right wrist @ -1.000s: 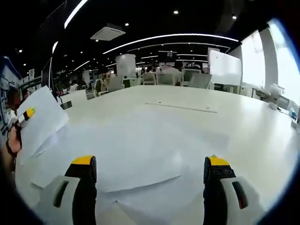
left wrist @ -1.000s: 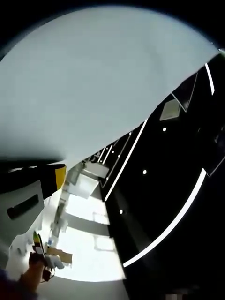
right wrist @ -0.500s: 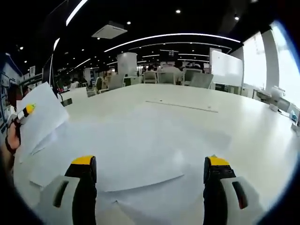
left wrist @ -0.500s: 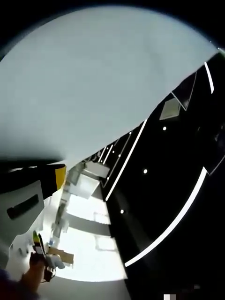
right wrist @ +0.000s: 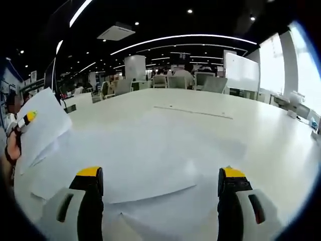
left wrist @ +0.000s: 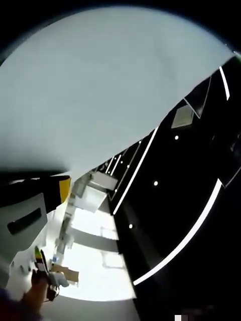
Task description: Organize the stack of printing papers by aligning and flattening the scattered papers on the table
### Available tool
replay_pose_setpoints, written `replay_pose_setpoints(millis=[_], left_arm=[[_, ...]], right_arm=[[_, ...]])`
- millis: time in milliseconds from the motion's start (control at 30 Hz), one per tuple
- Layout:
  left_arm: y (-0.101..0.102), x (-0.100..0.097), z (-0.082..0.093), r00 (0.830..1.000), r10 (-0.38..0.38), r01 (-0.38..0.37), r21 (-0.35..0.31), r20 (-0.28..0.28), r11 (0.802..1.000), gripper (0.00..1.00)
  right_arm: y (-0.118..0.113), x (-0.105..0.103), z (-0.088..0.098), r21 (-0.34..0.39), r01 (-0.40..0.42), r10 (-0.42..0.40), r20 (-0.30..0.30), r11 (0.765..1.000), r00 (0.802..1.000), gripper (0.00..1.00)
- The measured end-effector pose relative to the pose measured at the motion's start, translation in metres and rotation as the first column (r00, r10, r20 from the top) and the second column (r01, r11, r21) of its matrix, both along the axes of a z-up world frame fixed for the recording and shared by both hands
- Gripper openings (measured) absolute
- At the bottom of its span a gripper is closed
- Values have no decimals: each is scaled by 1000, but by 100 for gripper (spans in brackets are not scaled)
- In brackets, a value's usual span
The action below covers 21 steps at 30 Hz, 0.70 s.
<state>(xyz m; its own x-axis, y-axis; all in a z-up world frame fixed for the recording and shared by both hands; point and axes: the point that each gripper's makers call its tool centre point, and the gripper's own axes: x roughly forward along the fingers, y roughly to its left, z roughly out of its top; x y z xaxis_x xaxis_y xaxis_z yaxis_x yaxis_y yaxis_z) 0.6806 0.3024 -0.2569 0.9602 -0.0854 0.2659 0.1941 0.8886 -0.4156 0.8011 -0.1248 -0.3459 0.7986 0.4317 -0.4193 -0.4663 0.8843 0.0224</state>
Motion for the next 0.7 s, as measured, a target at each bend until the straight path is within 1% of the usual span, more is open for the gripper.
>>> replay_pose_setpoints(millis=[100,633,667,700], left_arm=[[1,0,0,1000,0,0,-1,0,1000,10],[0,1,-1,1000,-4,4,-2,0,1000,10],[0,1,-1,1000,-4,4,-1,0,1000,10],[0,1,-1,1000,-4,4,-1,0,1000,10]], right_arm=[[1,1,1,-1,-2,2,8,1000,1000,90],[5,1,-5,-29,-9,9,-5,1000,1000,90],[5,0,-5,-34,-8,7,-2,999,1000,90],[4,1,-1,-42,-3,4,16,999,1000,90]])
